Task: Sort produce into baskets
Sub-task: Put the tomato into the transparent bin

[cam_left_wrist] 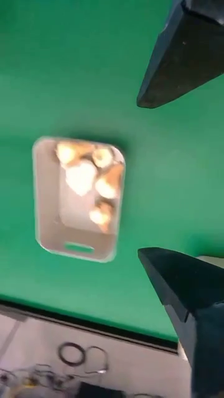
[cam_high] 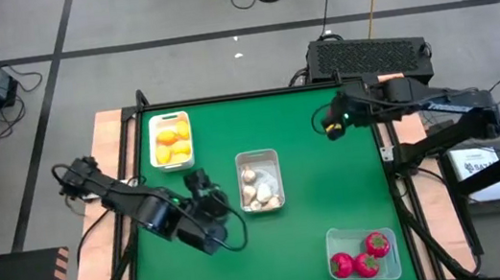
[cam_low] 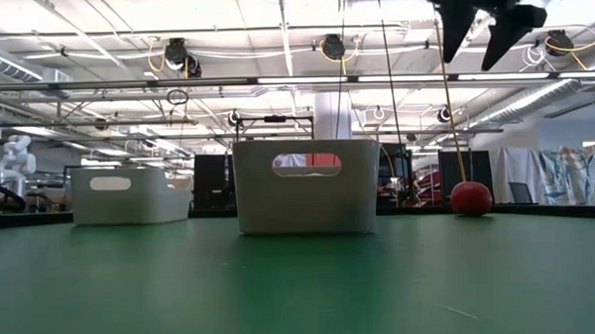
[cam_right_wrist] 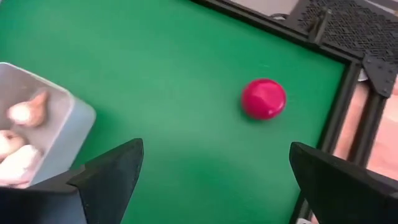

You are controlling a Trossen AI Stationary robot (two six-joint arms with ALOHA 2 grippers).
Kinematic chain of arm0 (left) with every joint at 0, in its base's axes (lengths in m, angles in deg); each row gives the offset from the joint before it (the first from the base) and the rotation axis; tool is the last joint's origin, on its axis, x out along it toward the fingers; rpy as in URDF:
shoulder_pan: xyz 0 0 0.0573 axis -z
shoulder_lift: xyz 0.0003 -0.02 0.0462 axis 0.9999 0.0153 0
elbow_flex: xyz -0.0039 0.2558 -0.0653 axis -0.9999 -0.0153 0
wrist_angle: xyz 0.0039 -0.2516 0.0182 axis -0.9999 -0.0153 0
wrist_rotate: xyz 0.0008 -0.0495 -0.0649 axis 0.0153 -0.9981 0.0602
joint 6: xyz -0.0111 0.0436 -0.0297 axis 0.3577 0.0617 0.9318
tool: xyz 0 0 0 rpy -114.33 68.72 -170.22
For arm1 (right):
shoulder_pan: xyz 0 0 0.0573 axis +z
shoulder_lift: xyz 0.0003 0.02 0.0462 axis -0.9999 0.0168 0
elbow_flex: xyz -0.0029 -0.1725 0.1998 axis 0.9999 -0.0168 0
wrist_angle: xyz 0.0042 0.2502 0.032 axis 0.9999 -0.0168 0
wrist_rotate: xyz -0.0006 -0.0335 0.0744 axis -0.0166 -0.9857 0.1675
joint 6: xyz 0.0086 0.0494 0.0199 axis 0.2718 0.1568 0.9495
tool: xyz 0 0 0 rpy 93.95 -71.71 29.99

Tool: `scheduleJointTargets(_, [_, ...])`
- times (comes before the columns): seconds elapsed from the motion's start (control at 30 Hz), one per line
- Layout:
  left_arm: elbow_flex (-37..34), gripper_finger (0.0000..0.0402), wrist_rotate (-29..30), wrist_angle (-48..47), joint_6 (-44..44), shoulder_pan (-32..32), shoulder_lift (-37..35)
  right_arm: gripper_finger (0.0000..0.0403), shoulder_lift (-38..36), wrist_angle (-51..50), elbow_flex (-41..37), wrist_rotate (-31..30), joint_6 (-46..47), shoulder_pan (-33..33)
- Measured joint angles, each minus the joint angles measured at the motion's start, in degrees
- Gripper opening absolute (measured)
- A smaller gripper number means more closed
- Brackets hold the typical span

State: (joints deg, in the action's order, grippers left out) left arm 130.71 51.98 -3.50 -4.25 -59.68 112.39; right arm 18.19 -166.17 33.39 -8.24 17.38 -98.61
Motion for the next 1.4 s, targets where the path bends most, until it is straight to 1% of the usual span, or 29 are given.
scheduleJointTargets(0.17, [-10.90,0.0391,1.24,2.34,7.39,-0.06,-8.02,0.0394,1.30,1.82,-1.52,0.46,-5.33,-6.78])
scheduleJointTargets(0.33, [-22.88,0.0391,1.14,13.67,11.84,-0.04,-15.09,0.0394,2.10,10.51,-7.49,7.06,-13.21,-15.55])
scheduleJointTargets(0.43, [-28.89,0.0391,0.91,21.55,12.11,-0.04,-17.80,0.0394,2.11,15.53,-11.57,7.70,-15.11,-20.18])
scheduleJointTargets(0.53, [-32.94,0.0391,-0.13,26.88,12.41,-0.17,-19.11,0.0394,2.17,18.10,-15.20,7.69,-14.90,-24.40])
scheduleJointTargets(0.7, [-36.00,0.0391,-2.48,29.46,14.92,-0.73,-19.14,0.0394,2.19,26.08,-22.31,7.69,-14.33,-29.26])
scheduleJointTargets(0.9, [-36.29,0.0391,-3.22,30.53,15.13,-1.25,-19.14,0.0394,2.19,35.39,-28.62,7.95,-14.98,-33.18])
scheduleJointTargets(0.97, [-36.29,0.0391,-3.33,30.79,15.12,-1.32,-19.14,0.0394,2.28,37.59,-30.07,9.50,-15.15,-34.49])
scheduleJointTargets(1.1, [-36.29,0.0391,-3.70,30.66,15.08,-2.07,-19.14,0.0394,4.30,39.16,-30.64,10.29,-15.35,-35.87])
scheduleJointTargets(1.3, [-36.29,0.0391,-4.43,30.69,14.14,-4.24,-19.14,0.0393,9.60,42.09,-30.64,10.42,-15.75,-36.00])
scheduleJointTargets(1.4, [-36.29,0.0391,-5.56,31.07,13.35,-5.01,-19.14,0.0393,12.38,41.56,-30.67,10.44,-15.58,-36.00])
